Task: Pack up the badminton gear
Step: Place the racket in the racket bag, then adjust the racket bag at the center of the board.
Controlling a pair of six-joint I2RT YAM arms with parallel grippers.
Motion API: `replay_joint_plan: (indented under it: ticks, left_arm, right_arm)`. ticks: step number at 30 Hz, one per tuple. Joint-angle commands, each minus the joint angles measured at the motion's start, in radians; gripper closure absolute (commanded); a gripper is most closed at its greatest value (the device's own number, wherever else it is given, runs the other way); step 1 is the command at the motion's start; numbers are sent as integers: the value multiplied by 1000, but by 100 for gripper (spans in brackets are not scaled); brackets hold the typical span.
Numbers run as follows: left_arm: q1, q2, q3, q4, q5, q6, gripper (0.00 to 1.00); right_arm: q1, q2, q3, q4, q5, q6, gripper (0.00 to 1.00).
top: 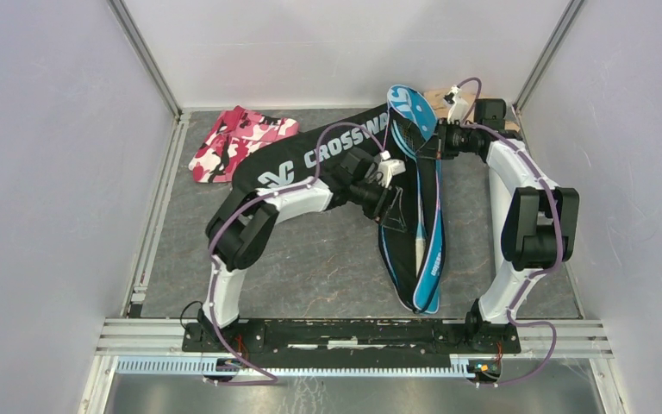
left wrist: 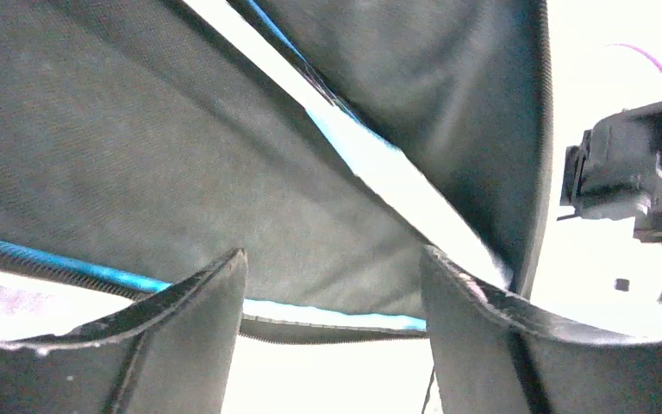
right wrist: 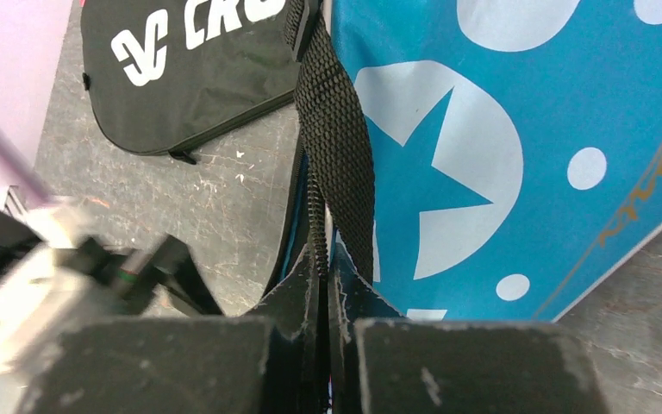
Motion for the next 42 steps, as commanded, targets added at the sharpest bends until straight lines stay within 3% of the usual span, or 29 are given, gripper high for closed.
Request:
replay_joint_plan:
  ticks: [1, 7, 14, 29, 42]
  left_arm:
    - [35, -195, 10, -188, 19, 293, 18]
    - [71, -358, 39, -387, -56, 565, 12]
    - [124, -526, 69, -440, -271, 811, 12]
    - [129, -568, 343, -749, -454, 1220, 11]
    - [127, -587, 325, -1088, -523, 1554, 9]
  right_arm:
    - [-6, -10, 100, -63, -32, -90, 100]
    - [-5, 15, 175, -160, -113, -164, 100]
    - [18, 6, 235, -281, -196, -269, 100]
    - [218, -55, 325, -503, -289, -490, 100]
    - [354, -13, 372, -635, -352, -607, 100]
